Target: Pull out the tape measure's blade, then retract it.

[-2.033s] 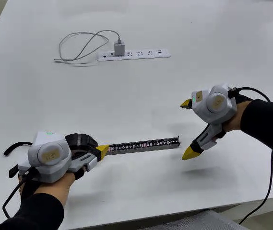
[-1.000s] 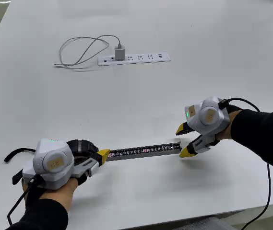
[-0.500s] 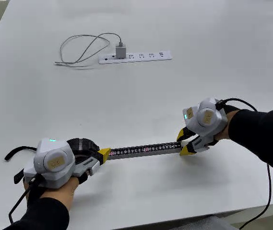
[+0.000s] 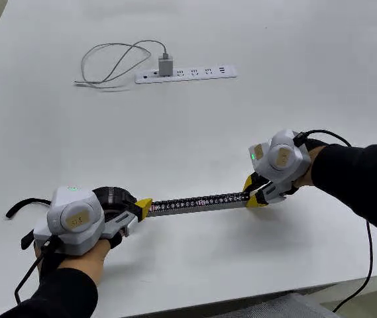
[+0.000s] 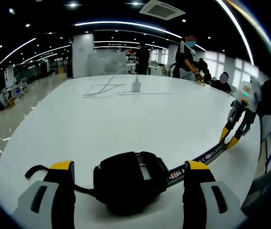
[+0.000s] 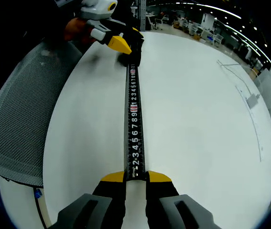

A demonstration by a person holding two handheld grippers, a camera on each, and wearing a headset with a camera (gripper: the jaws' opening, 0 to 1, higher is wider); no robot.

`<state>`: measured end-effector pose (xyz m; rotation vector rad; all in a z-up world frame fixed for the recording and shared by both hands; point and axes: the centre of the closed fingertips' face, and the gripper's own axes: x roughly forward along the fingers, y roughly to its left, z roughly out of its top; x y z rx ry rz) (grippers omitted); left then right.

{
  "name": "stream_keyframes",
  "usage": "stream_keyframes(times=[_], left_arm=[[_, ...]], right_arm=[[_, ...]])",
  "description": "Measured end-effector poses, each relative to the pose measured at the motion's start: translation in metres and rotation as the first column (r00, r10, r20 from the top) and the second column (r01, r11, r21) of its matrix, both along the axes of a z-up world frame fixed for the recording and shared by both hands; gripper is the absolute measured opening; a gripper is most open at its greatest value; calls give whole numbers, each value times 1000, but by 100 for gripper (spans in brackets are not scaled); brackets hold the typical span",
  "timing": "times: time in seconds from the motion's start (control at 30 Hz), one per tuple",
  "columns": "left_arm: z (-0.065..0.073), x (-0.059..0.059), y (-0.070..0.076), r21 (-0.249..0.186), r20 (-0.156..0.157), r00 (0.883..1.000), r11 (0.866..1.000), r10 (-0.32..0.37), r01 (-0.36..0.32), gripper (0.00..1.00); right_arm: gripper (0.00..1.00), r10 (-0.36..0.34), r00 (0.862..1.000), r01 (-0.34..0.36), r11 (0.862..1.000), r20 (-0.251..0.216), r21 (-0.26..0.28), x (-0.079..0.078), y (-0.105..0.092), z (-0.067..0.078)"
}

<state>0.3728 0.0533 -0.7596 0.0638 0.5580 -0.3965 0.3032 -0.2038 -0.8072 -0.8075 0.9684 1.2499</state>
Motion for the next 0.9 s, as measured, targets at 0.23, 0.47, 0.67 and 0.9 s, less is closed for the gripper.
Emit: stream_keyframes(times=[0.23,0.47,0.67,0.9], left_arm=[[-1,-1,-1,-1,-8,1000,1000,9,-9,85],[-6,-2,1,-9,-38,999,999,35,-35,74],[-10,-4,0,-12,-57,998,999,34,-35,66],[-10,-3,0,-14,-53,997,999,51,-52,62]], right_arm=[[11,-2,1000,2,1000,13,-25,0,1,0],[11,-28,1000,28,999,-2,-29,2,0,0],[11,-45,999,45,998,-8,-37,2,1,-1],[10,-57,998,56,998,-19,-32,3,0,-2]])
